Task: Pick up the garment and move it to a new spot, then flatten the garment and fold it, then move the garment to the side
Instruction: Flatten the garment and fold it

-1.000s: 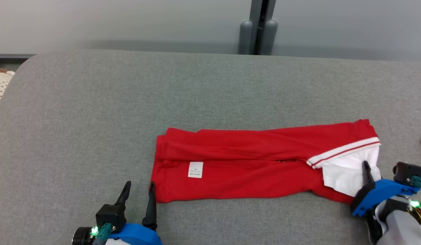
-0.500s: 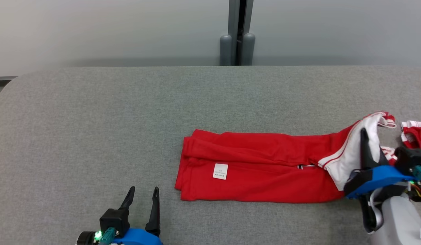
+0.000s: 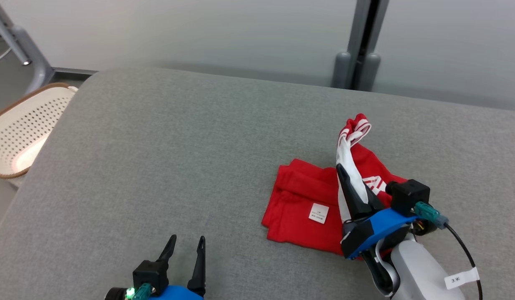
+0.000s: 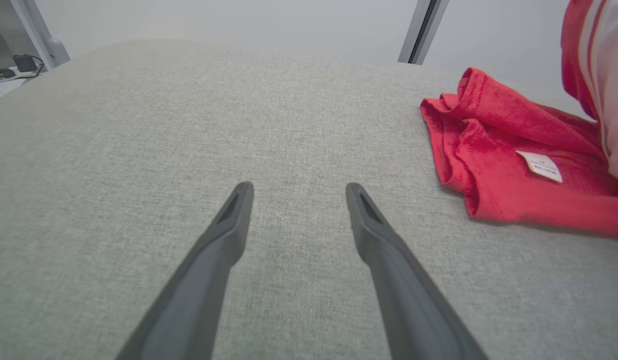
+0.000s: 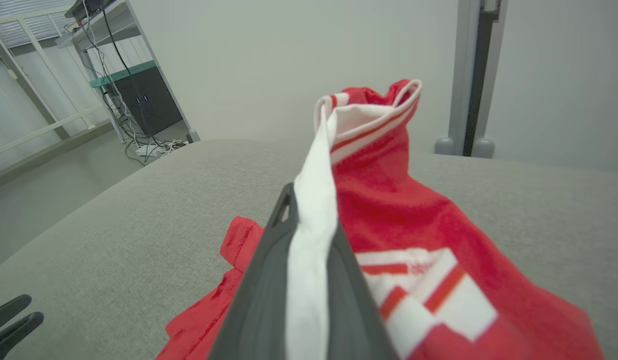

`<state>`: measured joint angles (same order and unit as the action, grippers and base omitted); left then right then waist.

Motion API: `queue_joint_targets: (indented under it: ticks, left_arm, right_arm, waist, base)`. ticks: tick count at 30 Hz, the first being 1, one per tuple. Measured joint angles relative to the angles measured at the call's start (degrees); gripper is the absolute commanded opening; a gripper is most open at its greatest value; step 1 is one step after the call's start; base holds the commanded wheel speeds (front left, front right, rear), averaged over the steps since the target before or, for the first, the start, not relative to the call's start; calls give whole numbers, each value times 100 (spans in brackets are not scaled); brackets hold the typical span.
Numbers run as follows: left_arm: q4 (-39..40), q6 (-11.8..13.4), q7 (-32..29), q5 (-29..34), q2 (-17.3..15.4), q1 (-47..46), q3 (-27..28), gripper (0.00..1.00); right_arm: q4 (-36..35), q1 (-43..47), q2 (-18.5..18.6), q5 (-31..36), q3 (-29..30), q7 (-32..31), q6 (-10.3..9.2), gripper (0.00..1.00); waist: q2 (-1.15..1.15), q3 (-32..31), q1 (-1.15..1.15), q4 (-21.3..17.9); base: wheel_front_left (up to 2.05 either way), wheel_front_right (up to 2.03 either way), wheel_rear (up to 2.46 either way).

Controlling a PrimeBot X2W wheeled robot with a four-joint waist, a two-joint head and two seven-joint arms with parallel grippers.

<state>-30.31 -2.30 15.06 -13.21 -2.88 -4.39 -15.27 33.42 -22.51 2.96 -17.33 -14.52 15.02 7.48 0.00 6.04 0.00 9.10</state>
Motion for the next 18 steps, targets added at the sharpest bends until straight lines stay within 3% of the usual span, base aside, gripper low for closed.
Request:
queue_joint_targets:
  ticks: [3, 4, 5, 6, 12, 18]
  left_arm:
    - [-21, 25, 0, -23, -1, 69, 0, 100]
    - [-35, 26, 0, -22, -2, 87, 3, 100]
    - [-40, 27, 0, -20, -3, 97, 16, 100]
    - [-40, 27, 0, -11, -2, 107, 32, 100]
    - [-21, 63, 0, 27, -4, 198, 192, 100]
    - [98, 74, 0, 38, -1, 188, 261, 100]
  right_arm:
    - [112, -119, -2, -269, -253, 0, 1, 0]
    - [138, -154, -2, -366, -330, 0, 0, 9]
    - [132, -186, -3, -457, -411, 0, 1, 49]
    - [115, -218, -3, -533, -508, -1, 1, 100]
    - [-86, -248, -16, -687, -606, 1, 1, 100]
    - [-214, 98, -13, -233, 83, 1, 1, 100]
  waist:
    - [0, 26, 0, 242]
    - [0, 38, 0, 308]
    - [0, 52, 0, 360]
    - [0, 66, 0, 401]
    - [0, 29, 0, 275]
    - [0, -80, 0, -148]
  base:
    - [0, 0, 0]
    - [0, 0, 0]
    - [0, 0, 0]
    - [0, 0, 0]
    - [0, 0, 0]
    - [0, 0, 0]
